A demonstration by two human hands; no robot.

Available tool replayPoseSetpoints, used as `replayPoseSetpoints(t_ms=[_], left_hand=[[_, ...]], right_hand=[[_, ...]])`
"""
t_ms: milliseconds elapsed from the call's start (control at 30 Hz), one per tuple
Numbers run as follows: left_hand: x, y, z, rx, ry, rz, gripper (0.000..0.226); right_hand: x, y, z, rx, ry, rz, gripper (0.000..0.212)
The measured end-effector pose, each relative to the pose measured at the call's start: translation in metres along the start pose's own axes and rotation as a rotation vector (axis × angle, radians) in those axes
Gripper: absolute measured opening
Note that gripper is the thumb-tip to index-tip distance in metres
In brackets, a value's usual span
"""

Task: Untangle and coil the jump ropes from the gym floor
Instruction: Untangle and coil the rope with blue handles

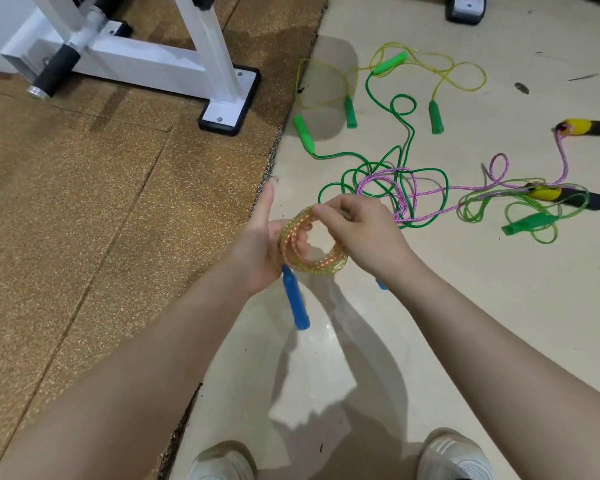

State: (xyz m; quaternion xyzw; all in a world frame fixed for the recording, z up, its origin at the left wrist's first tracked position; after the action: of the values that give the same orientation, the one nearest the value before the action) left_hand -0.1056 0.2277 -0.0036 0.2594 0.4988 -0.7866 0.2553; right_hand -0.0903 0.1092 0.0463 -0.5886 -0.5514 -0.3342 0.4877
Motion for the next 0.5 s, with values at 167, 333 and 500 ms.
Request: replayPoseSetpoints(t_ms=[167,333,500], left_hand=[[0.012,-0.006,0.013,0.128,-0.018,0.05,0.063],[0.009,-0.015,0.022,0.246,-0.088,0.118,0.067],[-0.001,-0.012,0.022,0.098,-0.035,0.122,0.073]], right_hand=[[-0.009,-0.003,-0.006,-0.015,0.188,0.062,0.017],[-0.019,0.002,-0.015,-0.022,0.749,0.184,0.026],[-0.015,0.002,-0.017,-0.046,0.422,0.058,0.019]])
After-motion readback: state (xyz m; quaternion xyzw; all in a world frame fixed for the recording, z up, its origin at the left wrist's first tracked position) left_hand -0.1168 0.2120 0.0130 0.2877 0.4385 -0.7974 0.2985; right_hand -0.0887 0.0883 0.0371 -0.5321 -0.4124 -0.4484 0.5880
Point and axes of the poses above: each hand's wrist, its own y-axis towards the middle knuckle, its own z-axis out of the palm, x = y × z, the point moved 6 cm from there along y, towards the middle knuckle, and after that the axes turned 11 degrees about y, right-handed, at the moved point
